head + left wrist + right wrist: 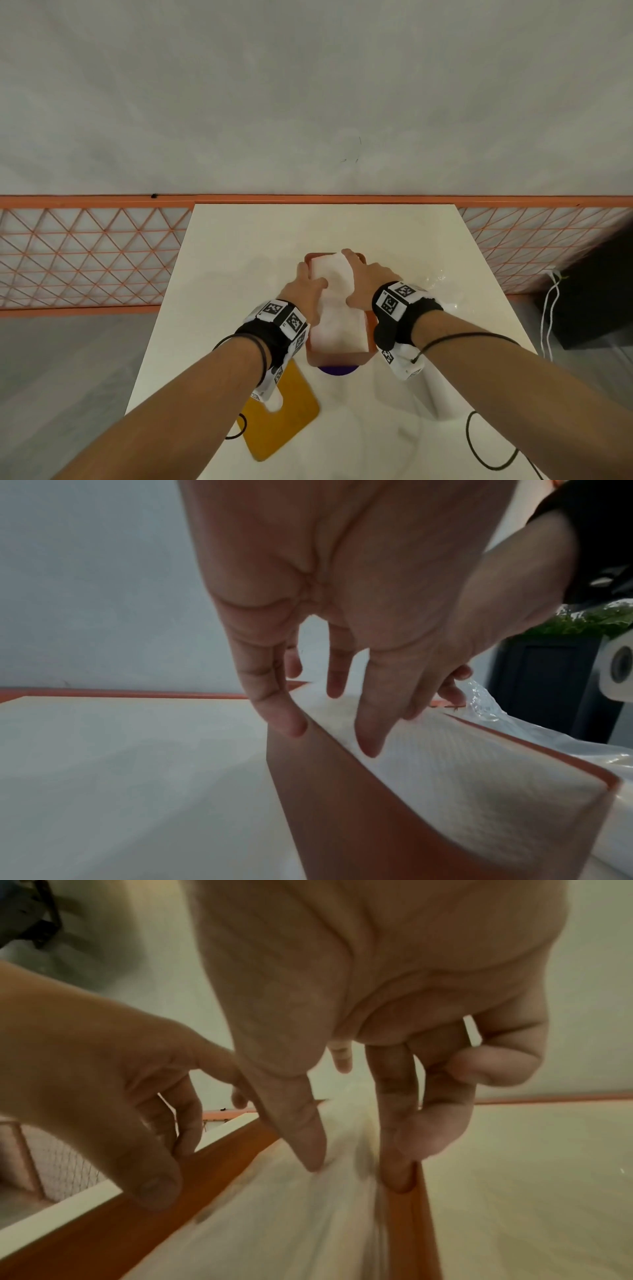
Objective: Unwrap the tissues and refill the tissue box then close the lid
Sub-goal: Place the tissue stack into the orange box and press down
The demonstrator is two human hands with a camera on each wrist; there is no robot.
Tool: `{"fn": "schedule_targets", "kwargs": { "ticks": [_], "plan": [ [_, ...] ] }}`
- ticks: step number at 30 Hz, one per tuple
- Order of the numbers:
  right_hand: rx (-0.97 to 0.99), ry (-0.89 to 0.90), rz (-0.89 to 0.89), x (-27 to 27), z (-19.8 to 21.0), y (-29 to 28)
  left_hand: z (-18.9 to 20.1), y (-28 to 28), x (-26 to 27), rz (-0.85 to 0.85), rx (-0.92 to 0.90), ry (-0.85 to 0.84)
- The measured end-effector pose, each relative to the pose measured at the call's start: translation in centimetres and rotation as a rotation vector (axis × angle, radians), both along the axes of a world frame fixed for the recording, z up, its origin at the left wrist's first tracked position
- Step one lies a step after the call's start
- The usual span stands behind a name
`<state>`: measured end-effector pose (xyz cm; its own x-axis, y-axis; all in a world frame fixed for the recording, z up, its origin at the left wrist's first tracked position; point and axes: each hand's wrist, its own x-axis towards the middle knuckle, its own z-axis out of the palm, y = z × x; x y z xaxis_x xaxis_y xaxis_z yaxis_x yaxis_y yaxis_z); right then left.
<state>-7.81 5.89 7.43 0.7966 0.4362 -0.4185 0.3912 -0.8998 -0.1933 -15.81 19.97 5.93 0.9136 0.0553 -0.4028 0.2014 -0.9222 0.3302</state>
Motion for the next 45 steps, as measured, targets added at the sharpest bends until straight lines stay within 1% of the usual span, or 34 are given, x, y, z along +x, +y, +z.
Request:
{"fn": "schedule_targets", "kwargs": {
  "ticks": [2,6,8,11,13,15,17,20,22,26,32,34,39,42,45],
  "plan": [
    [-0.025,-0.032,0.015,0.2,0.1,-0.1,-0.2,0.4,0.0,-0.017,0.025,0.001],
    [-0.051,-0.118,0.016,0.9,0.0,-0.5,-0.4,0.8,-0.2,-0.082,0.168,-0.015],
    [-0.069,-0.160,0.063,1.0,-0.5,-1.0,-0.5,0.8,-0.3,-0.120,0.203,-0.017],
    [-0.139,-0.127,0.157,0.9,-1.4,-1.6,-1.0,0.8,-0.2,-0.140,0.178,0.041],
    [-0.177,-0.100,0.189,0.8,-2.2,-1.9,-1.3,0.8,-0.1,-0.145,0.157,0.084],
    [-0.183,-0.069,0.185,0.7,-2.8,-2.1,-1.6,0.7,-0.1,-0.151,0.123,0.094],
    [-0.186,-0.051,0.184,0.8,-3.0,-2.2,-1.7,0.6,-0.2,-0.122,0.043,0.108],
    [-0.166,-0.085,0.179,1.1,-2.8,-2.1,-1.9,0.7,-0.2,-0.078,-0.023,0.117],
    [-0.139,-0.104,0.160,1.4,-2.6,-2.0,-2.1,0.8,0.0,-0.108,0.019,0.106],
    [-0.160,-0.050,0.178,1.8,-2.5,-1.8,-2.0,0.4,0.1,-0.180,0.136,0.146],
    [-0.173,0.021,0.166,2.2,-2.7,-1.2,-1.8,0.2,-0.2,-0.237,0.185,0.100],
    [-0.155,0.013,0.156,2.2,-2.6,-1.4,-1.7,0.3,-0.3,-0.231,0.186,0.078],
    [-0.078,-0.094,0.118,0.8,-2.4,-2.4,-2.3,0.4,-1.4,-0.193,0.208,-0.007],
    [-0.113,-0.071,0.143,-0.4,-2.8,-2.7,-2.6,-0.1,-1.9,-0.183,0.253,0.012],
    [-0.139,-0.027,0.141,-1.1,-3.2,-2.8,-2.3,-0.5,-2.2,-0.177,0.249,0.017]
  ]
}}
